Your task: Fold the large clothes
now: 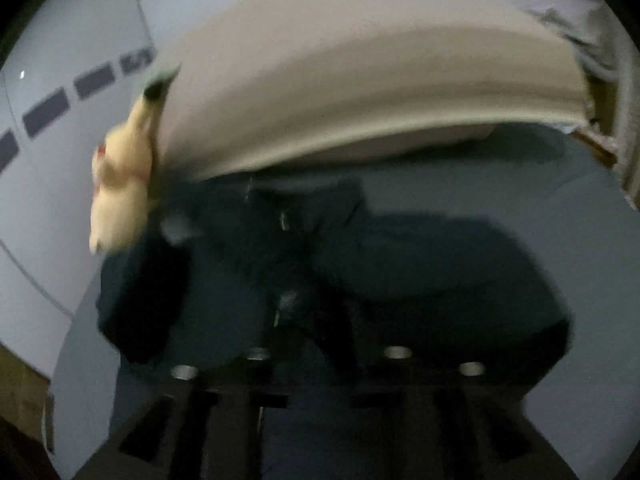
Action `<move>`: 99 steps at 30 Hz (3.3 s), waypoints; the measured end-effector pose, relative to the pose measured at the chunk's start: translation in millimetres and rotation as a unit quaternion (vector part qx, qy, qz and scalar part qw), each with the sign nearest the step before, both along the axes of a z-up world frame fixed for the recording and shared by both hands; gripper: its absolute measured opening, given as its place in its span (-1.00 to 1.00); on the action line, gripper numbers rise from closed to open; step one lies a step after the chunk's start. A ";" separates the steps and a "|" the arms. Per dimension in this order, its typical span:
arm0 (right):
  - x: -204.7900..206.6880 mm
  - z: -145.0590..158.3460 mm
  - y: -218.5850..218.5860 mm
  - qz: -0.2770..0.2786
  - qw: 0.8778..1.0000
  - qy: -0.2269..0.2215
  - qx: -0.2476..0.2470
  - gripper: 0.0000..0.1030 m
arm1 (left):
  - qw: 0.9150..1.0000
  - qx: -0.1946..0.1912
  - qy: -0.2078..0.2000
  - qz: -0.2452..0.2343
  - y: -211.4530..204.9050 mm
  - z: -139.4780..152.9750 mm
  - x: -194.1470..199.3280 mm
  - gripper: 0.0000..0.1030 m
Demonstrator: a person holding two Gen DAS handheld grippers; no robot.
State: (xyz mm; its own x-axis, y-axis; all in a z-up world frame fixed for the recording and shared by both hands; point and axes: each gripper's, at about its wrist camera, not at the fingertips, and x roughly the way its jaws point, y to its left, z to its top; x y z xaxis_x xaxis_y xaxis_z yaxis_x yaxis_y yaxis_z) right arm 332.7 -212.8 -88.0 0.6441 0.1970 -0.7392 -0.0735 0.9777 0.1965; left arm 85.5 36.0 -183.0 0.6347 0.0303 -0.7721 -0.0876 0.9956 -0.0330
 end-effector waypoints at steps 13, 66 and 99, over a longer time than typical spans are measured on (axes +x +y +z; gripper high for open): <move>-67.8 -21.0 -31.6 -0.016 0.998 -0.014 0.056 0.72 | 1.000 0.001 0.008 -0.001 -0.7 0.9 0.9 1.00; -101.7 -77.6 -242.7 -0.176 0.968 -0.005 0.181 0.99 | 0.997 -0.047 0.049 0.048 25.2 35.1 207.9 -0.80; 17.0 -27.5 -115.0 -0.102 0.994 -0.034 -0.018 0.56 | 0.999 0.030 0.035 0.011 22.9 17.8 205.9 -0.73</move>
